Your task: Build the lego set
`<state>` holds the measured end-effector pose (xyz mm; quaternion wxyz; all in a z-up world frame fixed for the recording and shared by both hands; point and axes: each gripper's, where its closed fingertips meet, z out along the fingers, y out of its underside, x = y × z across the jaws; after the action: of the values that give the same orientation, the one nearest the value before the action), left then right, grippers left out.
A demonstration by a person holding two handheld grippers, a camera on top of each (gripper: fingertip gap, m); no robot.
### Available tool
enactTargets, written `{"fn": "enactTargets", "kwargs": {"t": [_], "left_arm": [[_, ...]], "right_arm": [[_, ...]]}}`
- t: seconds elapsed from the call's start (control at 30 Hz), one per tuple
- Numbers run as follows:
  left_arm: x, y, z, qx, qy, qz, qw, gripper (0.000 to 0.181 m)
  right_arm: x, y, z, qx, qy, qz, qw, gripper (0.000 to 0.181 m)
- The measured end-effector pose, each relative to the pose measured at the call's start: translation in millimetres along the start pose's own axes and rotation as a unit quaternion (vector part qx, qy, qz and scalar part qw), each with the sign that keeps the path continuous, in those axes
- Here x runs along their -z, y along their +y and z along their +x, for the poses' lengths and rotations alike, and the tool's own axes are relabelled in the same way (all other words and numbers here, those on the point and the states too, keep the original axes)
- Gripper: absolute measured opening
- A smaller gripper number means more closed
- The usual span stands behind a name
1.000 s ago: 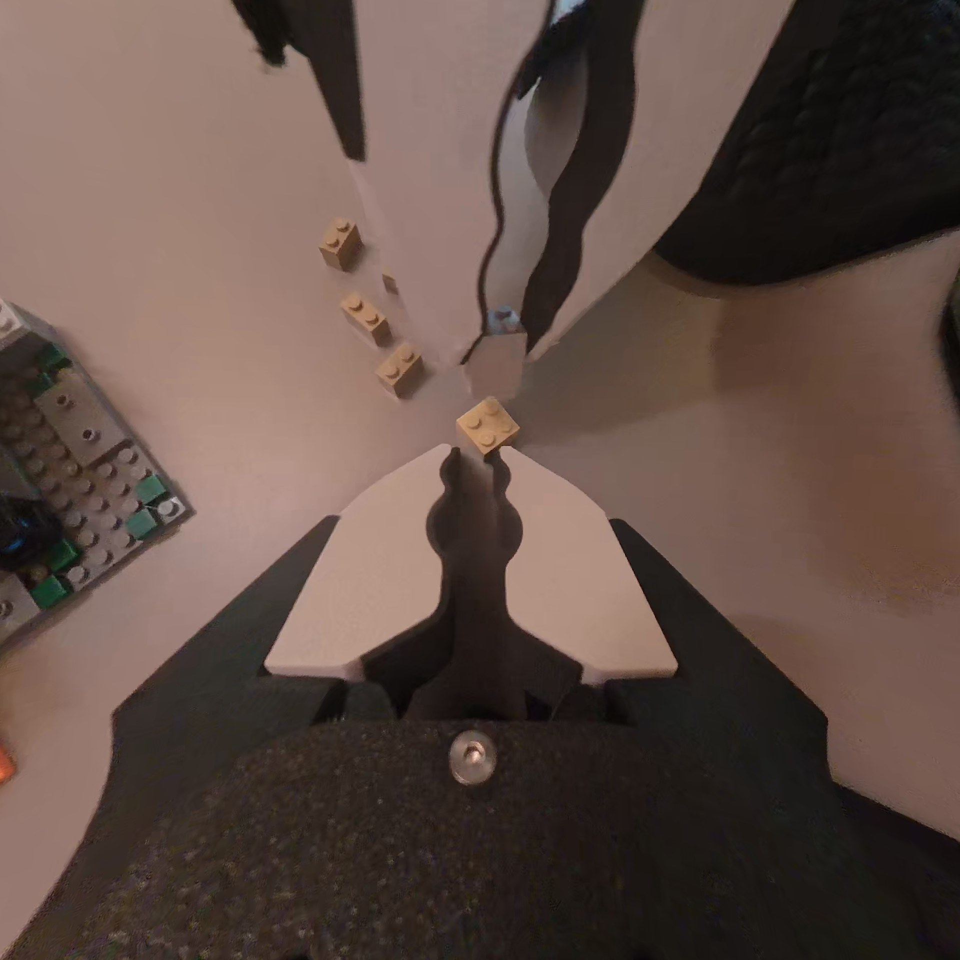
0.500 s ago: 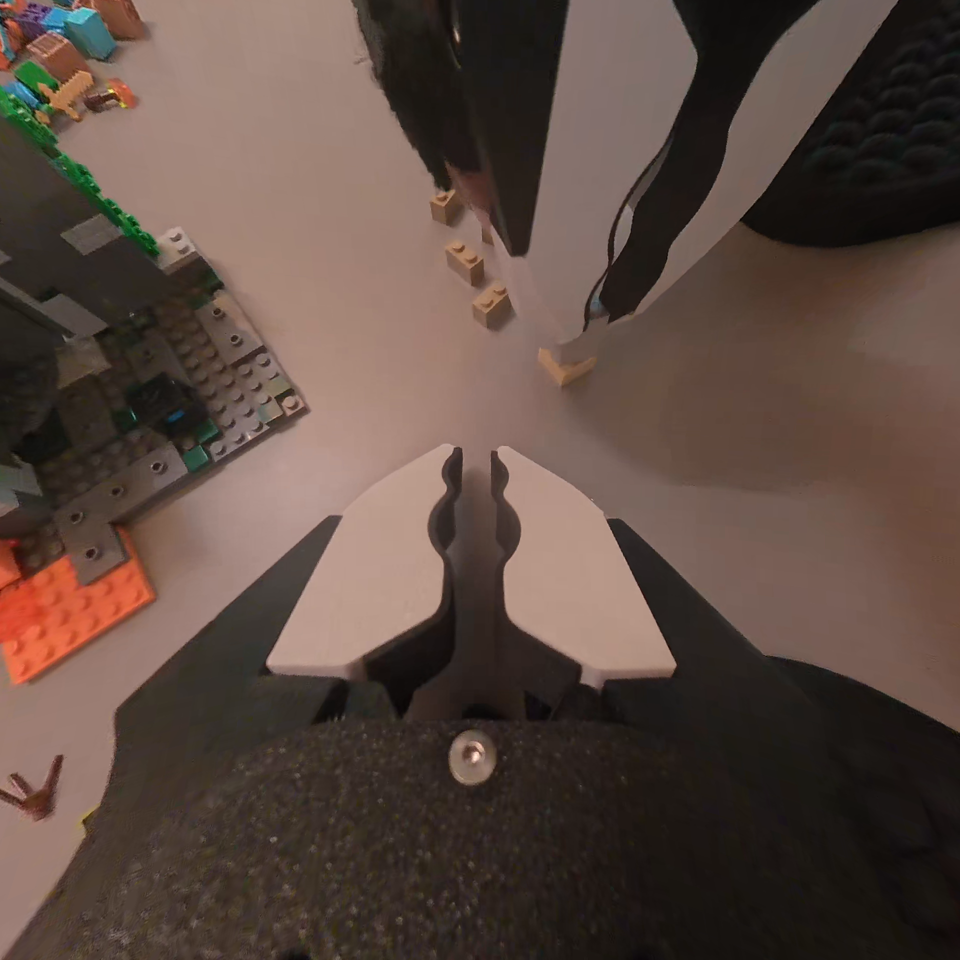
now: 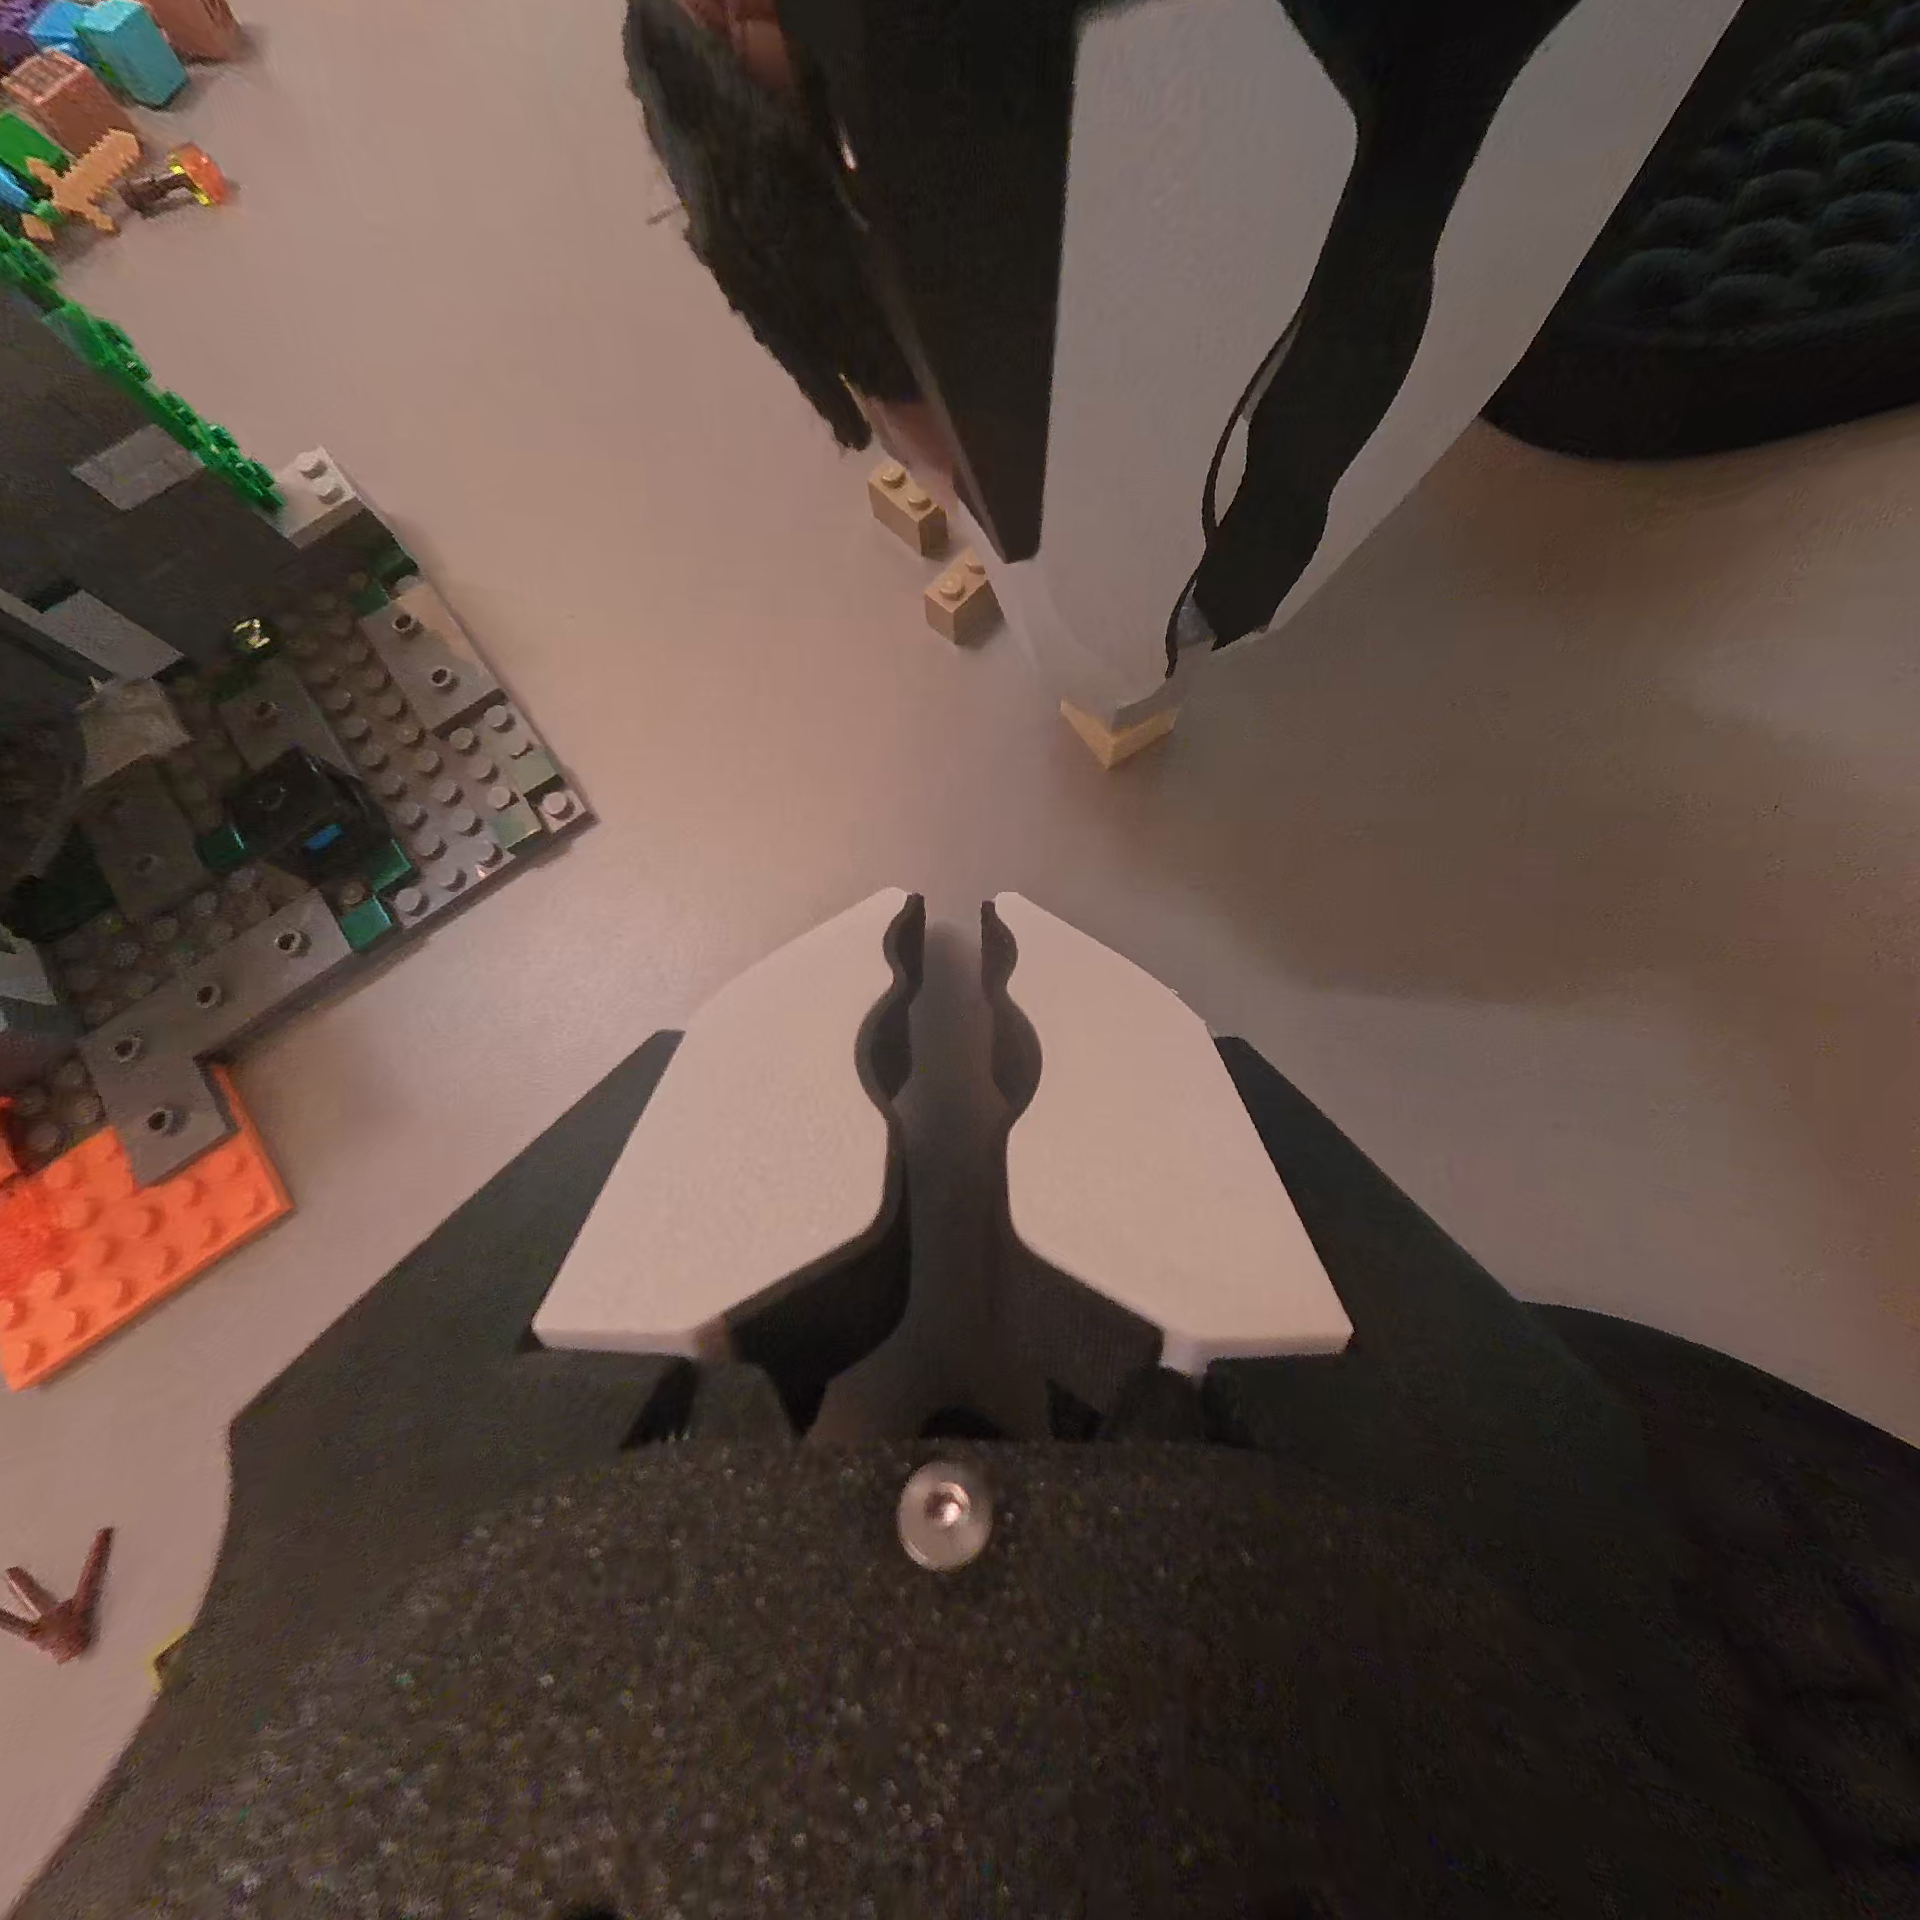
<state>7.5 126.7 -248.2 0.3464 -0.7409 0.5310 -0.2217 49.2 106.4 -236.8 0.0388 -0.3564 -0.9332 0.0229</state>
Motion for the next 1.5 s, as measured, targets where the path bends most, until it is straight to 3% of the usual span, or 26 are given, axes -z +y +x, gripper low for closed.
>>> {"fn": "enactTargets", "kwargs": {"t": [0.03, 0.6, 1.2, 1.43, 1.5], "left_arm": [[0, 0, 0, 0.000, 0.001, 0.000, 1.000, 0.010], [-1, 2, 0, -0.001, 0.001, -0.005, 1.000, 0.009], [-1, 1, 1, -0.003, 0.006, -0.002, 1.000, 0.007], [7, -21, 10, -0.031, 0.012, 0.057, 0.998, 0.005], [5, -20, 11, -0.031, 0.017, 0.058, 0.998, 0.006]], "right_arm": [[0, 0, 0, 0.000, 0.000, 0.003, 1.000, 0.017], [-2, 6, 0, -0.011, 0.004, 0.005, 1.000, 0.029], [-17, 7, -1, 0.016, -0.004, 0.025, 1.000, 0.018], [8, 1, -2, -0.119, -0.021, 0.197, 0.973, 0.017], [10, 4, -4, -0.142, -0.020, 0.217, 0.966, 0.017]]}}
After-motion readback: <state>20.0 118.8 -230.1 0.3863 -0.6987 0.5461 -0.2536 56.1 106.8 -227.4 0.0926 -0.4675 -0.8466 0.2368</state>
